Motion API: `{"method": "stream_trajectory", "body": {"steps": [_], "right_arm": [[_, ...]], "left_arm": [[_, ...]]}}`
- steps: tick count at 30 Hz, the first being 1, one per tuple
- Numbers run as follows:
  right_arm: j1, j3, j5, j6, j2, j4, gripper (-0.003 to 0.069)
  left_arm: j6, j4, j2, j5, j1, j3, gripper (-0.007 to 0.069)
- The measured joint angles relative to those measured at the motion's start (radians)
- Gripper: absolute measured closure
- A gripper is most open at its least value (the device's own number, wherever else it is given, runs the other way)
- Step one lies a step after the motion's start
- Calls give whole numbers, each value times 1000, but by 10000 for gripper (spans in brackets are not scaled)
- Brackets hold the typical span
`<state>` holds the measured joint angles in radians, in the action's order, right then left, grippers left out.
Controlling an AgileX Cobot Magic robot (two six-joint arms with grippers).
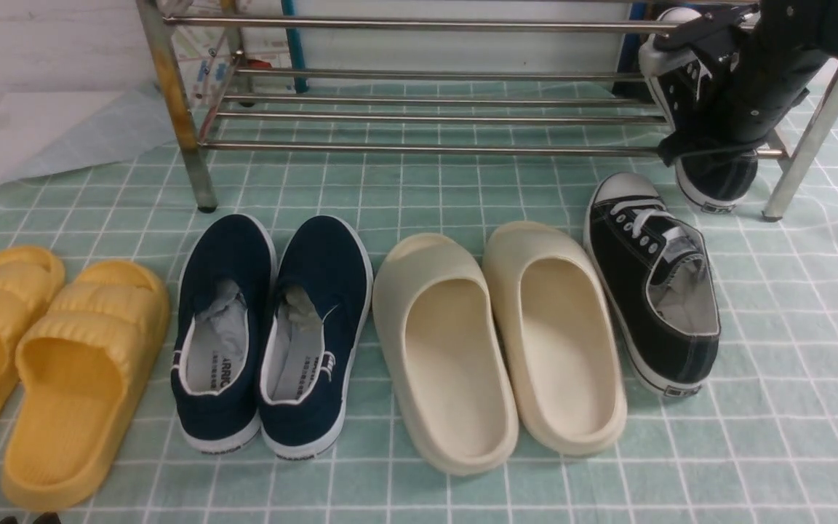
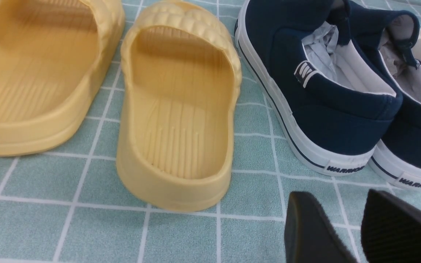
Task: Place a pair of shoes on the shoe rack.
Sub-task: Use the right arm to put a shoe into the shoe rack
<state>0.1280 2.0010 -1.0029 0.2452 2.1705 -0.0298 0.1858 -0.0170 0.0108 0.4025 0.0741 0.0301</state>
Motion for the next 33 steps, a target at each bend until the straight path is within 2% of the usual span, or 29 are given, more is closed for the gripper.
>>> {"method": "stream_trajectory", "body": {"steps": [9, 20, 33], "right_arm": [[-6, 3, -52, -8, -10, 30, 578], [-7, 3, -6, -31, -59, 47, 578], [-7, 3, 72, -31, -49, -31, 578]], "left_arm": [[0, -1, 0, 0, 0, 0, 386], [0, -1, 0, 0, 0, 0, 386], [0, -1, 0, 0, 0, 0, 386]]}}
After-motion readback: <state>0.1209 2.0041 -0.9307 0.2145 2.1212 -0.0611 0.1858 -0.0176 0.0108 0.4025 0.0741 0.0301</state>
